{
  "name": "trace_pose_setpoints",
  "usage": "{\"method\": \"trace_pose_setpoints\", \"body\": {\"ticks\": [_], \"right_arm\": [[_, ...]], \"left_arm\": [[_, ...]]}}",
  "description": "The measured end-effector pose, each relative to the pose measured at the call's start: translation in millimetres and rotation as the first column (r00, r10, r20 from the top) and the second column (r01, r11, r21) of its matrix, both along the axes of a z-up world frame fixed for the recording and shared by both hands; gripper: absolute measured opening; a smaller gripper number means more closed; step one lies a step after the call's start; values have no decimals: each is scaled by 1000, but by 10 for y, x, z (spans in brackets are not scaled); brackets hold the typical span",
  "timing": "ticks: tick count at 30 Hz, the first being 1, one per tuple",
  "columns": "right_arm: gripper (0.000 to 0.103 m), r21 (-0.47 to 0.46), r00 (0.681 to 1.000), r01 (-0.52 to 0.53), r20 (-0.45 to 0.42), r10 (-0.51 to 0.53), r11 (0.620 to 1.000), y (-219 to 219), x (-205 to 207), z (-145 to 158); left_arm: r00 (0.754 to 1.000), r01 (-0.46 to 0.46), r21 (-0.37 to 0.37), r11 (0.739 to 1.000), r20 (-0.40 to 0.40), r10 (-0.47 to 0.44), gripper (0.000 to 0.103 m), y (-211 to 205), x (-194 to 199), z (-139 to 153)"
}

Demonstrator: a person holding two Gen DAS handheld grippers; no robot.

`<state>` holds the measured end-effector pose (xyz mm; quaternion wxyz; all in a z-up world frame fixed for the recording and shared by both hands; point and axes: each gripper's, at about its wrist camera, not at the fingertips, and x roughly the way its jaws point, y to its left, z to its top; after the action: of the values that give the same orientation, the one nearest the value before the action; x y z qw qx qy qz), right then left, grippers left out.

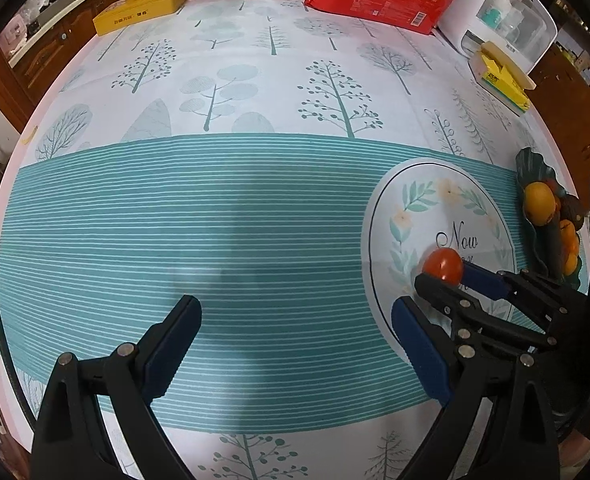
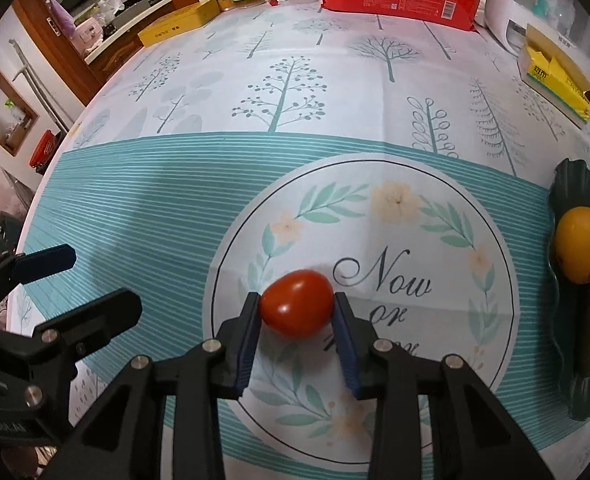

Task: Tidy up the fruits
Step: 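Close the right gripper on the last red cherry tomato, then carry the tomato onto the green plate and open the right gripper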

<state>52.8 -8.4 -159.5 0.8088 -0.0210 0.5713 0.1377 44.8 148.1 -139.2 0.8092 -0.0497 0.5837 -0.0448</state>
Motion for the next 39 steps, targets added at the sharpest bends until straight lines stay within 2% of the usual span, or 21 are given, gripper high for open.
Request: {"method": "trace_pose_setpoints", "body": {"ticks": [5,11,16,24,27,29,32,35,39], "right_arm": [[35,24,1000,5,14,-6,1000,-114,-91,92],[35,42,997,56,50,-58,998,-465,-216,325],[35,34,986,116,119,-119,993,-932,-353,621],[35,37,947,235,219,-237,971,-1846,-486,1084],[35,32,930,258,260,-258,966,-2143,-477,1248],[35,33,921,268,283,-266,963,-2315,-435,1350],[35,31,910,269,318,-265,963,-2524,-337,1463],[35,24,905,265,338,-257,964,-2661,-201,1475],[35,13,916,243,325,-234,970,-2763,-21,1339]], "left_arm": [[1000,27,10,1000,8,-27,95,-131,-23,73],[996,84,-5,996,34,-84,95,-509,30,239],[983,173,-29,984,66,-171,95,-1077,125,440],[957,268,-44,962,129,-261,95,-1967,327,799],[952,276,-47,960,154,-266,97,-2251,442,940],[949,270,-42,962,179,-259,102,-2410,508,1045],[946,262,-31,965,206,-250,102,-2579,602,1135],[948,245,-21,969,215,-235,102,-2701,719,1135],[956,217,-9,976,204,-211,102,-2836,875,1008]]}}
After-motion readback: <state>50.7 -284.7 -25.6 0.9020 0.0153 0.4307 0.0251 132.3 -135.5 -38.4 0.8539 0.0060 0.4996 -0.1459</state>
